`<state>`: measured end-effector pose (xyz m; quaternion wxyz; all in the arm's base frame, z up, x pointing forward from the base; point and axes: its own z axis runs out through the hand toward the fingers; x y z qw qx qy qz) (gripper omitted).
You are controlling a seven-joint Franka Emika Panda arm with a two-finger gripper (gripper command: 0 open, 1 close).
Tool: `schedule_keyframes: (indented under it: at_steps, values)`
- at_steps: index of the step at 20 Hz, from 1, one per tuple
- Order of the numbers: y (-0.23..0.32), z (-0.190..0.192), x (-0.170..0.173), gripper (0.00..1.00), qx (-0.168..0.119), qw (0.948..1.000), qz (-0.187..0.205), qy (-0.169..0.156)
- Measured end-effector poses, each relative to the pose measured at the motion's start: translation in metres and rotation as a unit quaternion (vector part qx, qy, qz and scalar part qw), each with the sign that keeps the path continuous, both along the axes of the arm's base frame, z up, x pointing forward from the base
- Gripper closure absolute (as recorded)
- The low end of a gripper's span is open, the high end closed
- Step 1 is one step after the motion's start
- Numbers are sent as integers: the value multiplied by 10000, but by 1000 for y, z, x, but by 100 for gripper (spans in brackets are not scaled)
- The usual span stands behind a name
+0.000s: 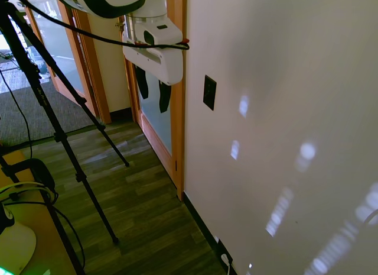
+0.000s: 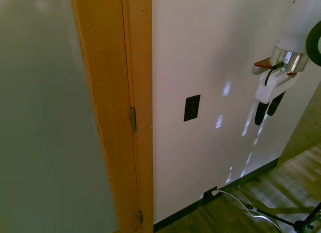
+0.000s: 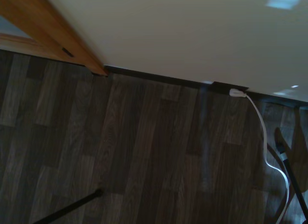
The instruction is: Turn on the light
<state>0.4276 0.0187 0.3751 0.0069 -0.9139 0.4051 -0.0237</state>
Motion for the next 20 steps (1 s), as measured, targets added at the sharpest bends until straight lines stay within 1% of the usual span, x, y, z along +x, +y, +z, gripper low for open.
schedule_keyframes:
  at_steps: [2, 4, 7, 9, 11, 13, 15, 18, 20]
  values:
    - [0, -1, 0, 0, -1, 10000, 18, 8]
    - [4, -1, 8, 0, 3, 9999, 67, -120]
    - [19, -10, 37, 0, 41, 9993, 194, -328]
    - [27, -28, 61, 0, 89, 9987, 243, -435]
    - [33, -48, 81, 0, 147, 9977, 235, -617]
    - [39, -63, 96, 0, 212, 9952, 182, -934]
    - [49, -73, 106, 0, 275, 9926, 89, -1179]
    - [61, -76, 124, 0, 361, 9880, -202, -1486]
    - [60, -77, 134, 0, 392, 9849, -469, -1622]
